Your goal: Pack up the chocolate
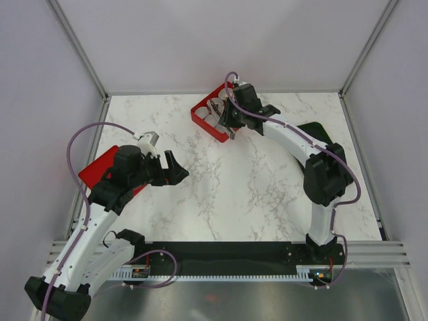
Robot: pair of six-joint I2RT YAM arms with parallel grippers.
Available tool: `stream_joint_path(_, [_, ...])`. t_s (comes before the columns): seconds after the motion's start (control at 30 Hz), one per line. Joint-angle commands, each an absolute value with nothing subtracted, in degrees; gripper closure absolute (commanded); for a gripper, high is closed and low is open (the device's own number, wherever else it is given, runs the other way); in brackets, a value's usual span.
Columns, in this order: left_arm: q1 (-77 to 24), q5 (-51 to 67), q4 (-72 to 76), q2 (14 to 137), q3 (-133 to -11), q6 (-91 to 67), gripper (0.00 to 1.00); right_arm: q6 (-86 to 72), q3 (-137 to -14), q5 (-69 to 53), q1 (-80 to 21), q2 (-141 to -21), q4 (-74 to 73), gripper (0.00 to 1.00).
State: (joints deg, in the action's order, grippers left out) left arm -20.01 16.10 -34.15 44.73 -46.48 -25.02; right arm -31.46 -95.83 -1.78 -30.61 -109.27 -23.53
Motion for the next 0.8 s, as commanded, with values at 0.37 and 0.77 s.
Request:
stream_joint_path(0.37, [-20.13, 14.33, -32.61, 45.0, -46.23, -22.94, 0.0, -30.76, -101.42, -2.11, -32.17, -117.68, -12.75, 0.66])
stream_joint_path(0.77, [-20.13, 14.24, -32.61, 44.91, -46.23, -22.85, 0.0, -32.43, -104.5, -1.67, -32.26, -122.78, -11.07, 0.64])
